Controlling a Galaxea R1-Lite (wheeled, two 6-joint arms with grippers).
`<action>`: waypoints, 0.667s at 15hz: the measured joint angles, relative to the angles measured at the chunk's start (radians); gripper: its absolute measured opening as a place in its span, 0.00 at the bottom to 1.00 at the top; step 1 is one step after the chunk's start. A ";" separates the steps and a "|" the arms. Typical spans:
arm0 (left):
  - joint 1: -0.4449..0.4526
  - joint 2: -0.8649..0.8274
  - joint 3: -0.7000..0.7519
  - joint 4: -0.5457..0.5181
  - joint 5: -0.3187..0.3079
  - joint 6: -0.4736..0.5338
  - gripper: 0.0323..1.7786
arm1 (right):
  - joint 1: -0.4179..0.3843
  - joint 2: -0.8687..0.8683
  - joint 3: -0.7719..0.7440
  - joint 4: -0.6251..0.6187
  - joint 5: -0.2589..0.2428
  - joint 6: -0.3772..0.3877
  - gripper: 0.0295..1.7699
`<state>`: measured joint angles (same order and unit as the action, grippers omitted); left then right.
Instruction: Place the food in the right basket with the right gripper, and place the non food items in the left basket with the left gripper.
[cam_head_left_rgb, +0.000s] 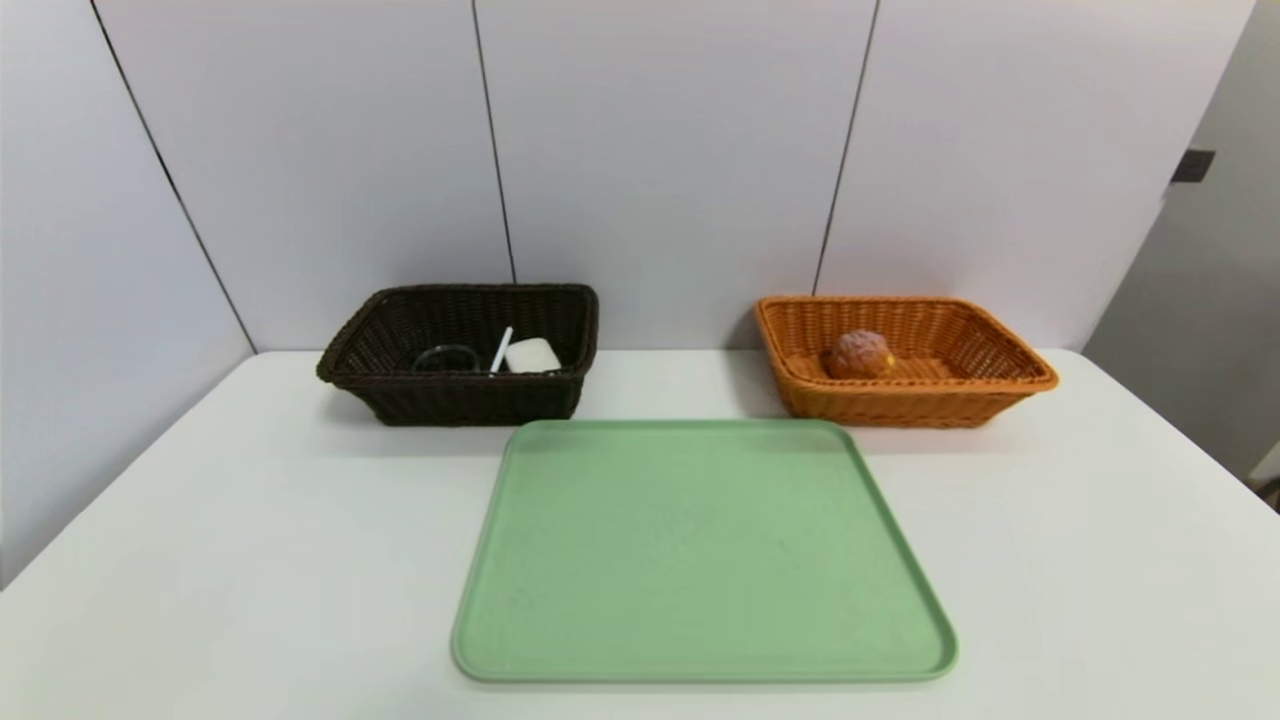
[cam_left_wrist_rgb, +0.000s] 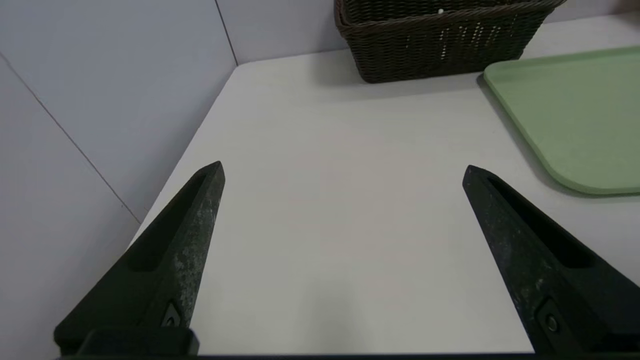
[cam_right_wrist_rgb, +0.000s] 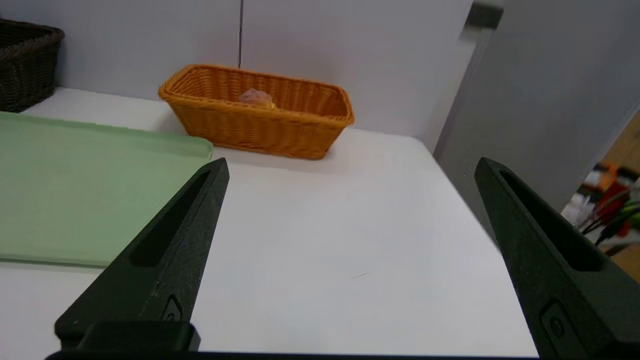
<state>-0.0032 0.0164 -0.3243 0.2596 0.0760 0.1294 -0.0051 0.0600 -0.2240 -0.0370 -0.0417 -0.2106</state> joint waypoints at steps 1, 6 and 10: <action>0.000 -0.007 0.034 -0.045 0.000 0.002 0.95 | 0.001 -0.022 0.051 -0.079 0.007 -0.050 0.96; 0.000 -0.017 0.292 -0.514 -0.008 0.003 0.95 | 0.001 -0.060 0.216 -0.360 0.023 -0.148 0.96; 0.000 -0.017 0.323 -0.449 -0.043 -0.015 0.95 | 0.002 -0.062 0.223 -0.053 0.057 -0.039 0.96</action>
<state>-0.0032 -0.0009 -0.0017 -0.1896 0.0332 0.1145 -0.0032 -0.0017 -0.0009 -0.0904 0.0153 -0.2491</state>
